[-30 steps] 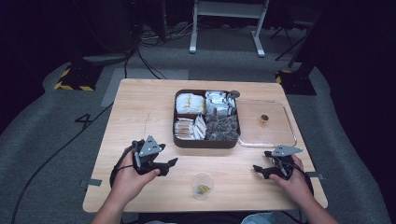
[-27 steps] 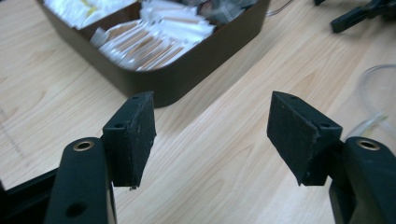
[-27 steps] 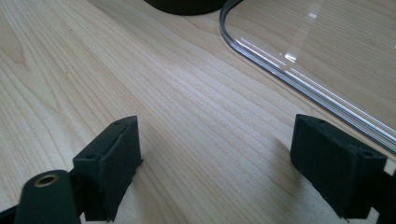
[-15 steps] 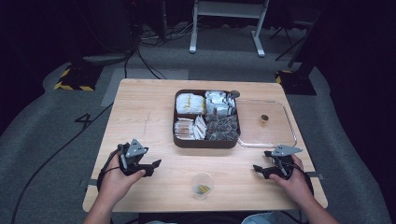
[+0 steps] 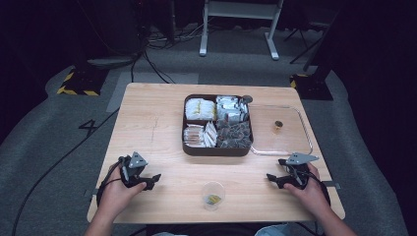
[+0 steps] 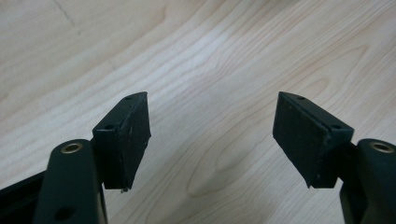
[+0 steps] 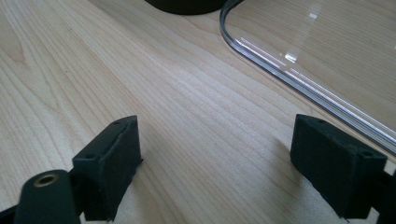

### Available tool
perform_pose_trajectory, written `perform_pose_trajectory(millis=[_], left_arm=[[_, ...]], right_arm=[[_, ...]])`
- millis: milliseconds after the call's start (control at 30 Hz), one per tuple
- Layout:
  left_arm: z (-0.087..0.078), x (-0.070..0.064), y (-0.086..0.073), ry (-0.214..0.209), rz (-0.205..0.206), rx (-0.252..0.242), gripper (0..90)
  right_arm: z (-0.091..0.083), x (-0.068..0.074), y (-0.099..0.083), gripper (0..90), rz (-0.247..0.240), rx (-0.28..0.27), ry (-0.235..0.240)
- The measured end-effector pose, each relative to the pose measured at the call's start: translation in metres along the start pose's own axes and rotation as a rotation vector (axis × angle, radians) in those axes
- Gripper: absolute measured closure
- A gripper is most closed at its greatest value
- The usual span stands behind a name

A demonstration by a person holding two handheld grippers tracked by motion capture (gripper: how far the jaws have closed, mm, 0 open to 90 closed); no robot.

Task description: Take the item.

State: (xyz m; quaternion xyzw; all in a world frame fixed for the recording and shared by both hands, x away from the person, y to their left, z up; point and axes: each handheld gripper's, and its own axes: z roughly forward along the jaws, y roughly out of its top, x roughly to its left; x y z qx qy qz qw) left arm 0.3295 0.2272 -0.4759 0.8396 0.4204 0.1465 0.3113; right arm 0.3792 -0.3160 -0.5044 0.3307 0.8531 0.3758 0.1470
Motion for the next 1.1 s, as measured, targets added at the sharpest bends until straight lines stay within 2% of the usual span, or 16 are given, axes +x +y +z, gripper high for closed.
perform_pose_trajectory(millis=[67, 100, 167, 233, 300, 367, 500, 567, 600, 667, 867, 1100], left_arm=[[0.004, 0.002, -0.003, 0.018, -0.010, 0.026, 27.9], [0.004, 0.002, -0.003, 0.018, -0.010, 0.026, 27.2], [0.009, 0.005, -0.007, 0.014, -0.036, 0.046, 26.6], [0.011, 0.006, -0.009, 0.020, -0.035, 0.069, 24.7], [0.012, 0.007, -0.009, 0.030, -0.020, 0.069, 24.5], [0.012, 0.007, -0.010, 0.037, -0.024, 0.069, 21.9], [0.014, 0.007, -0.013, 0.035, -0.045, 0.049, 15.3], [0.016, 0.009, -0.017, 0.032, -0.045, 0.012, 13.3], [0.017, 0.010, -0.021, 0.030, -0.036, -0.026, 12.6], [0.017, 0.011, -0.024, 0.034, -0.037, -0.051, 10.0], [0.016, 0.009, -0.026, 0.044, -0.057, -0.050, 10.0], [0.016, 0.009, -0.026, 0.056, -0.062, -0.052, 9.1]], right_arm=[[0.000, 0.000, 0.000, 16.4, 0.000, 0.000, 0.000], [0.000, 0.000, 0.000, 16.4, 0.000, 0.000, 0.000], [0.000, 0.000, 0.000, 16.4, 0.000, 0.000, 0.000], [0.000, 0.000, 0.000, 16.4, 0.000, 0.000, 0.000], [0.000, 0.000, 0.000, 16.4, -0.001, 0.000, 0.000], [0.000, 0.000, 0.000, 16.4, -0.001, 0.000, 0.000], [0.000, 0.000, 0.000, 16.4, -0.001, 0.000, 0.000], [0.000, 0.000, 0.000, 16.4, 0.000, 0.000, 0.000], [0.000, 0.000, 0.000, 16.4, -0.001, 0.000, 0.000], [0.000, 0.000, 0.000, 16.4, 0.000, 0.000, 0.000], [0.000, 0.000, 0.000, 16.4, 0.000, 0.000, 0.000], [0.000, 0.000, 0.000, 16.4, -0.001, 0.000, 0.000]])
